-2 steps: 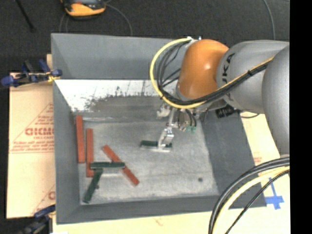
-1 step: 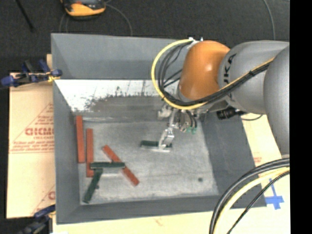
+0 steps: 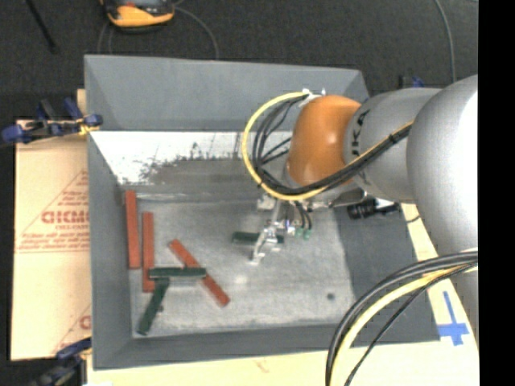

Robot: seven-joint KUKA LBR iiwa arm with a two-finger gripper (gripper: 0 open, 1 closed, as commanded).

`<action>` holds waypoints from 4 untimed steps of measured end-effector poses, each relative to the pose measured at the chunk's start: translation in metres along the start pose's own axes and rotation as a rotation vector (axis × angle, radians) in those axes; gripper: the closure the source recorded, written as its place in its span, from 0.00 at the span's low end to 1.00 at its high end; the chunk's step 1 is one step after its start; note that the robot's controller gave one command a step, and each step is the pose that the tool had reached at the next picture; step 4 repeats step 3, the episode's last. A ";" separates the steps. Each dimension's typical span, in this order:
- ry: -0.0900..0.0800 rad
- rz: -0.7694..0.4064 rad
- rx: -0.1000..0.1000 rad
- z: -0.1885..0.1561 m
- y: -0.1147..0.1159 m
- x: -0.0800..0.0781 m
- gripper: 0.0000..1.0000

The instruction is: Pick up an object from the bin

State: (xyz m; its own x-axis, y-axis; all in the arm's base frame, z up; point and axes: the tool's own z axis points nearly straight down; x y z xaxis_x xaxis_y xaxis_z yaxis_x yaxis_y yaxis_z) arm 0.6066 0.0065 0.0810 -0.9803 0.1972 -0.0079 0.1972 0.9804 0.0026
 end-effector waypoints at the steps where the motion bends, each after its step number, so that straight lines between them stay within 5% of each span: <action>1: -0.004 0.007 -0.001 -0.006 0.001 -0.002 1.00; 4: 0.000 0.006 0.000 -0.009 0.001 -0.001 1.00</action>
Offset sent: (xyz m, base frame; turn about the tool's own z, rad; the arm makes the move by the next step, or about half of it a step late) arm 0.0000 0.0000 0.0000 0.0000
